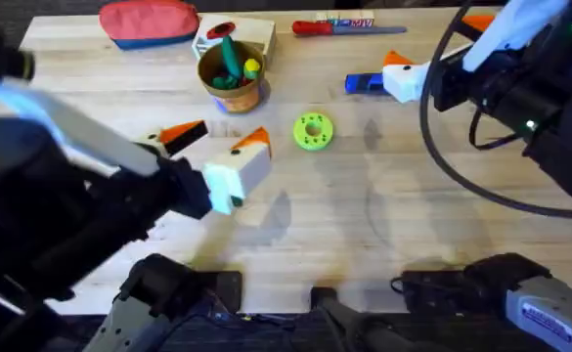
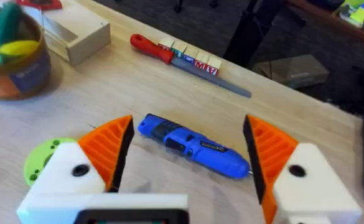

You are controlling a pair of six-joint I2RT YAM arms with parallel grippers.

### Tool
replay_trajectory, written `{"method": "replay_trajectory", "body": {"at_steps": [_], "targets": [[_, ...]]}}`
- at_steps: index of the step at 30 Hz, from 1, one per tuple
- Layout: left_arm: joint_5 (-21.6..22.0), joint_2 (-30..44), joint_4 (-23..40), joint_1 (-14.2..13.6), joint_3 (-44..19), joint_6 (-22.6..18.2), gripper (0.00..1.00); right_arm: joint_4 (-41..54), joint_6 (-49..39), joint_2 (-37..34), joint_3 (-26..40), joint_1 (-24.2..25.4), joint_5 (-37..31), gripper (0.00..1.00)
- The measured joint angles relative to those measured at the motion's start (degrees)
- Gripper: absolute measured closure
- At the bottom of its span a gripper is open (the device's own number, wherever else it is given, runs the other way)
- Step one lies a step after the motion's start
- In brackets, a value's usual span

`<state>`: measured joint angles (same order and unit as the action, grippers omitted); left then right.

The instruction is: Pick up the gripper from the table and insert it into the empty holder that is missing its gripper. Then pick up a screw, insert it into the mounting hole, and use the screwdriver to tighten it. Finally, clean up the table by picking up the vegetable and placing it into the bucket.

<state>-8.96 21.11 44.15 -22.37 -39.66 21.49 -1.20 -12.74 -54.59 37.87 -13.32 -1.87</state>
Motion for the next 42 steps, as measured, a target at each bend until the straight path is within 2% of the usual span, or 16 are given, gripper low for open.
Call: {"method": "replay_trajectory", "body": {"at_steps": [3,6,8,9,14,16,19,22,26,33,34,36,40,42], "targets": [[5.16,9.90,9.24,0.00,-7.03,-0.09,0.003,1.55,3.57,-0.02,0.00,0.00,1.34,0.008],[8.80,18.83,11.68,0.01,-10.45,-0.13,0.003,4.89,5.79,-0.01,0.00,0.00,6.25,0.010],[9.60,23.38,11.64,0.02,-11.16,-0.13,0.003,7.72,6.86,0.01,0.00,0.00,10.73,0.009],[9.63,28.89,13.04,0.00,-11.17,-0.18,0.003,11.56,8.75,-0.01,0.00,-0.02,16.36,0.010],[9.65,36.87,17.33,0.02,-11.17,-0.27,0.003,13.62,12.28,-0.02,-0.02,0.00,21.11,0.010],[9.65,40.09,17.38,0.02,-11.17,0.30,0.002,13.62,12.89,-0.01,-0.02,0.00,21.88,0.009],[9.76,44.97,16.28,0.02,-11.17,3.34,0.002,13.61,13.63,-0.01,-0.02,0.00,22.69,0.010],[10.15,49.41,12.96,0.00,-10.66,6.53,0.003,13.62,14.00,-0.01,-0.02,0.00,22.97,0.010],[10.09,54.53,9.51,0.02,-8.50,8.83,0.009,13.62,14.08,-0.02,-0.02,0.00,22.99,0.010],[10.29,58.79,6.34,0.49,-4.87,15.60,0.040,13.62,14.09,0.00,-0.02,0.00,23.02,0.011],[10.28,58.83,5.51,0.65,-4.29,16.54,0.095,13.62,14.10,-0.02,-0.02,0.00,23.02,0.011],[10.34,58.78,4.66,0.90,-3.67,17.78,0.300,13.62,14.10,-0.01,-0.02,0.00,23.02,0.010],[10.23,58.64,3.77,0.88,-3.68,19.01,0.917,13.62,14.10,0.00,-0.02,0.00,23.02,0.010],[10.22,58.54,4.64,0.87,-3.65,19.27,0.982,13.62,14.10,0.00,-0.02,0.00,23.01,0.010]]}}
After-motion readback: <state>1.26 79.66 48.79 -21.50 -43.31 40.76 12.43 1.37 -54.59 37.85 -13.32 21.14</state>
